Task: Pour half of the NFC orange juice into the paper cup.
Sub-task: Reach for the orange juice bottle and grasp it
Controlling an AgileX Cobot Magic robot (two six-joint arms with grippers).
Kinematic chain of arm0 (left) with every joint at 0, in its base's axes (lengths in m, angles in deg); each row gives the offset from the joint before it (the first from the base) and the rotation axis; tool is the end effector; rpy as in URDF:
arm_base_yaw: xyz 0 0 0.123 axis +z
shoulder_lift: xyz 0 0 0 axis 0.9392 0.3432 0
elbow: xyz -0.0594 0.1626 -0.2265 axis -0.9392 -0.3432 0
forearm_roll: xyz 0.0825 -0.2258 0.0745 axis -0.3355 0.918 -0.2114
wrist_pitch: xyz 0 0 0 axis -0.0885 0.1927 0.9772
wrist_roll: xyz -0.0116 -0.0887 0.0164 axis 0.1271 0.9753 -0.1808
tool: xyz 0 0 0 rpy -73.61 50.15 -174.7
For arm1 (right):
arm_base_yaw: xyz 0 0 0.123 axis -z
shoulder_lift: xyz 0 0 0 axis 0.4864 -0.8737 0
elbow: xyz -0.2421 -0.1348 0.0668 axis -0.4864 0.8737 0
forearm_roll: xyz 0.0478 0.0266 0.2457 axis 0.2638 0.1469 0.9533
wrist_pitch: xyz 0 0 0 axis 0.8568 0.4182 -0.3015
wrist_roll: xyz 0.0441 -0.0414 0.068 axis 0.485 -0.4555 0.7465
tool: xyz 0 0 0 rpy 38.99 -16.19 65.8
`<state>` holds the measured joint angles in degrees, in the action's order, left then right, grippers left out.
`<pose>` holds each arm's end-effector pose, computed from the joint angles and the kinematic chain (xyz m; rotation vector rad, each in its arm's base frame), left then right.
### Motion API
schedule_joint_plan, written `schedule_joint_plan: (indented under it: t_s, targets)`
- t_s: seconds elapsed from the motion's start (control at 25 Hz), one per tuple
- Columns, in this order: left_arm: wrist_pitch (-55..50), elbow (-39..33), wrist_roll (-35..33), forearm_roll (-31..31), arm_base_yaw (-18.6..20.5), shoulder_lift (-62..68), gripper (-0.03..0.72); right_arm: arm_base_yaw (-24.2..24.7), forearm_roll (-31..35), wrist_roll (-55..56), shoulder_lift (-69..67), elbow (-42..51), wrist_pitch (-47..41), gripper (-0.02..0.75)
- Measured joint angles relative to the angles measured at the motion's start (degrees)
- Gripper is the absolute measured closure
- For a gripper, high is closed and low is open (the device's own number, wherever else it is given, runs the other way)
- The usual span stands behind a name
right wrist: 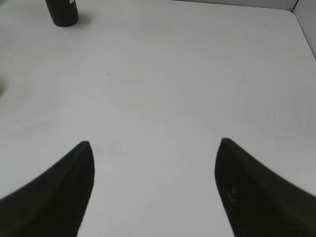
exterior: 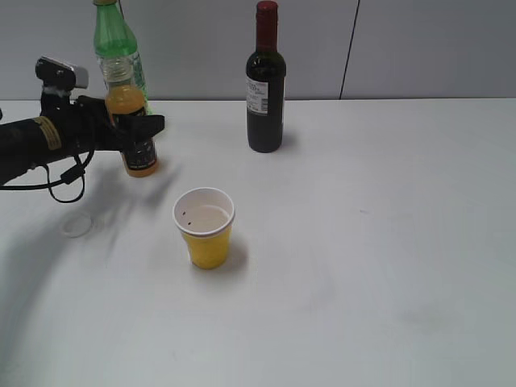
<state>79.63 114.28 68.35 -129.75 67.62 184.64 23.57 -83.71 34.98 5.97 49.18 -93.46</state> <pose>0.4153 -0.0639 0.1153 0.4838 1.7276 -0.4679 0.0076 0.0051 0.2640 -0.1504 1.9986 0.0942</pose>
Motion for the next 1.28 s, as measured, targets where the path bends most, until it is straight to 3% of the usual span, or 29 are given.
schedule_joint_plan:
  t_s: [0.56,0.92,1.28]
  targets:
    - [0.76,0.86,-2.6,7.15,-0.94,3.17,0.05,0.0,0.0,0.0,0.0,0.0,0.0,0.164]
    - [1.5,0.91,-4.36,7.82,-1.19,3.24,0.075,0.0,0.0,0.0,0.0,0.0,0.0,0.164]
    - [1.8,0.91,-4.62,7.79,-1.25,3.24,0.205,0.0,0.0,0.0,0.0,0.0,0.0,0.164]
